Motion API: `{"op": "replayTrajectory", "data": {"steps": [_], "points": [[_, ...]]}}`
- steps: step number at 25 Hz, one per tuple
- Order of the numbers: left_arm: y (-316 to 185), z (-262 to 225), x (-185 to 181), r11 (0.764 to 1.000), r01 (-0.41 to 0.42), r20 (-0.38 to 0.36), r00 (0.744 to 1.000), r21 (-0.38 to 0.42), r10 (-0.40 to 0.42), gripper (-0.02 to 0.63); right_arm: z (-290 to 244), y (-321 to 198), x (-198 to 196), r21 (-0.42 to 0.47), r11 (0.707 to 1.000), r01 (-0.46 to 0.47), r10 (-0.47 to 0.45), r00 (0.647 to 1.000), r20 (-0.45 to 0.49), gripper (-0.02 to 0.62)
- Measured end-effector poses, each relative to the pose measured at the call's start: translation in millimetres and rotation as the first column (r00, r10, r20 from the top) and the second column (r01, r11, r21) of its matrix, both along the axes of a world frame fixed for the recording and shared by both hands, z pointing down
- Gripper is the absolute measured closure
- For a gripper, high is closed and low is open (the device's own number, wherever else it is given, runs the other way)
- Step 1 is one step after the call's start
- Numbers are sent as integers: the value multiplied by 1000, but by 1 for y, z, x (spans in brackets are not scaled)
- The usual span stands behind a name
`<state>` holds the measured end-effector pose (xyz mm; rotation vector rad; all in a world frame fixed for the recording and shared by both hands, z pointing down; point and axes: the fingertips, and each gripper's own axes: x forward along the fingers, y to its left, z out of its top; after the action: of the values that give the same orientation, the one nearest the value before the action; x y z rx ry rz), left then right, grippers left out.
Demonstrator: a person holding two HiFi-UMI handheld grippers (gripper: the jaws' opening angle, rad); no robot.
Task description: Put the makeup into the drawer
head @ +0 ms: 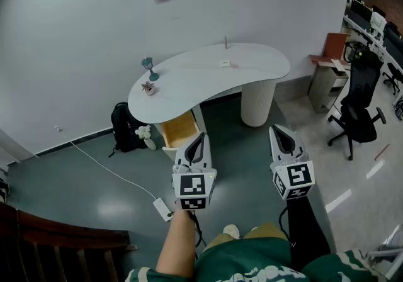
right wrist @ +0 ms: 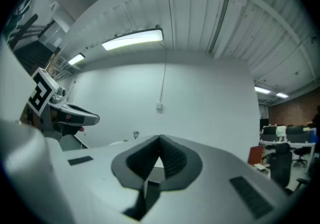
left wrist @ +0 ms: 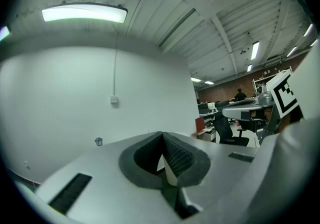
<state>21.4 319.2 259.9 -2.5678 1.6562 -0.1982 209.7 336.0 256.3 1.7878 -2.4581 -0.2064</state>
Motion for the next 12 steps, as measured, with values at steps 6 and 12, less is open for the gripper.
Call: {"op": "replayTrajectory", "data": {"steps": [6, 12], "points": [[5, 2, 2, 1000, -1, -2, 1000, 0, 1, 606, 0, -2, -7, -1, 1000, 14, -14, 1000, -21, 592], [7, -2, 4, 1000, -24, -9, 1000, 12, 24, 606, -2, 0, -10, 0, 999, 43, -43, 997, 59, 458]]}}
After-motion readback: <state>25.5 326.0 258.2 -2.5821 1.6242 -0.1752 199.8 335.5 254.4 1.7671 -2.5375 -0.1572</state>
